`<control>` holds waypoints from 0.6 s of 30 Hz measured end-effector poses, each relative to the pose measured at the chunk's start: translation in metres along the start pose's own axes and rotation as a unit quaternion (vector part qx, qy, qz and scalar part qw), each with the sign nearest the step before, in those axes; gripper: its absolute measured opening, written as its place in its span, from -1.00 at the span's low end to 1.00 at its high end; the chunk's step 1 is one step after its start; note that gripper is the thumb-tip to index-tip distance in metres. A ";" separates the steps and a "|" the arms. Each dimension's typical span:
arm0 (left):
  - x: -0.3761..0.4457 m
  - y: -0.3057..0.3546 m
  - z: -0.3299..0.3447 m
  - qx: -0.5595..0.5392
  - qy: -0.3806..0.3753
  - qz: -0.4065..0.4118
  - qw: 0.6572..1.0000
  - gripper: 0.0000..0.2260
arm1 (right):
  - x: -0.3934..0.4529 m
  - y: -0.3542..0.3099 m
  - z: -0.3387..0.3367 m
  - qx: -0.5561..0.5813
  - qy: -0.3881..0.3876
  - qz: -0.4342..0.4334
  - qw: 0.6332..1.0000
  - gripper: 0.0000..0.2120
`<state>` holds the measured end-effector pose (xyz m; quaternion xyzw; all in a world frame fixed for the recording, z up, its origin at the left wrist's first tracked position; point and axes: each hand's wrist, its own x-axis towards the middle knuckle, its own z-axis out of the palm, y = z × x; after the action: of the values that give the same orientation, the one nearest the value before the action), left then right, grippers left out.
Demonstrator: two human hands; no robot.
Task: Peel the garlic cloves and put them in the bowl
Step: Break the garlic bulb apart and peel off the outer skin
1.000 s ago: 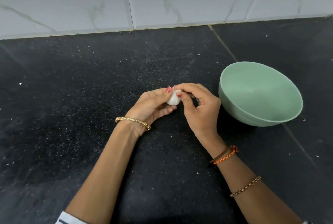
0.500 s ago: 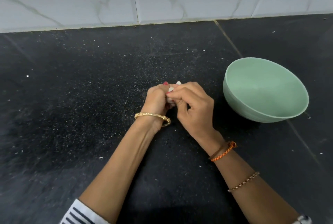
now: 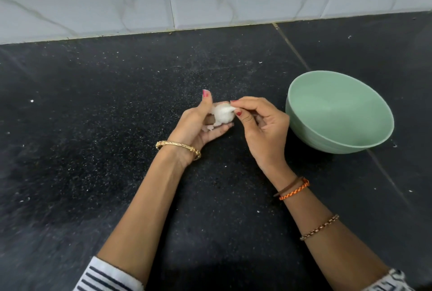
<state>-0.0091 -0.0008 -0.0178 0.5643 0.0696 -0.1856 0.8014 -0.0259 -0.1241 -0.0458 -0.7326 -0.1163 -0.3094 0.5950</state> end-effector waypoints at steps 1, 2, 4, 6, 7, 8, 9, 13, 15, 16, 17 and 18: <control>0.000 0.000 0.000 0.002 -0.020 0.006 1.000 -0.72 | 0.000 -0.001 0.000 0.001 -0.004 0.008 1.000 -0.76; 0.000 -0.001 0.000 0.003 -0.035 0.020 0.999 -0.77 | 0.000 -0.003 0.001 0.004 -0.005 0.021 1.000 -0.76; 0.001 -0.003 -0.001 -0.019 -0.039 0.045 0.998 -0.81 | -0.001 -0.006 0.002 0.019 -0.003 0.054 0.998 -0.74; 0.001 -0.004 -0.001 -0.040 -0.037 0.059 0.997 -0.84 | -0.002 -0.010 0.003 0.042 -0.005 0.088 0.995 -0.80; 0.002 -0.005 -0.001 -0.039 -0.038 0.063 0.997 -0.85 | -0.002 -0.010 0.003 0.052 -0.006 0.099 0.994 -0.85; 0.001 -0.005 0.000 -0.036 -0.042 0.065 0.996 -0.85 | -0.002 -0.011 0.003 0.058 -0.009 0.104 0.993 -0.88; 0.001 -0.004 0.002 -0.034 -0.045 0.064 0.996 -0.85 | -0.002 -0.010 0.002 0.057 -0.010 0.105 0.993 -0.91; 0.001 -0.006 0.009 -0.019 -0.025 0.064 0.997 -0.81 | -0.003 -0.005 0.002 0.022 -0.013 0.101 0.995 -0.94; 0.002 -0.009 0.014 -0.010 0.027 0.066 0.997 -0.73 | -0.006 -0.003 0.005 -0.019 -0.019 0.073 0.997 -0.94; 0.002 -0.010 0.016 -0.011 0.050 0.068 0.996 -0.70 | -0.008 -0.003 0.008 -0.043 -0.020 0.049 0.998 -0.94; 0.002 -0.011 0.017 -0.016 0.063 0.067 0.996 -0.68 | -0.009 -0.003 0.010 -0.061 -0.018 0.024 0.998 -0.95; 0.002 -0.011 0.018 -0.025 0.069 0.061 0.995 -0.67 | -0.010 -0.003 0.011 -0.071 -0.014 0.002 0.997 -0.94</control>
<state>-0.0130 -0.0209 -0.0218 0.5588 0.0951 -0.0953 0.8183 -0.0317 -0.1111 -0.0505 -0.7775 -0.1004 -0.3054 0.5405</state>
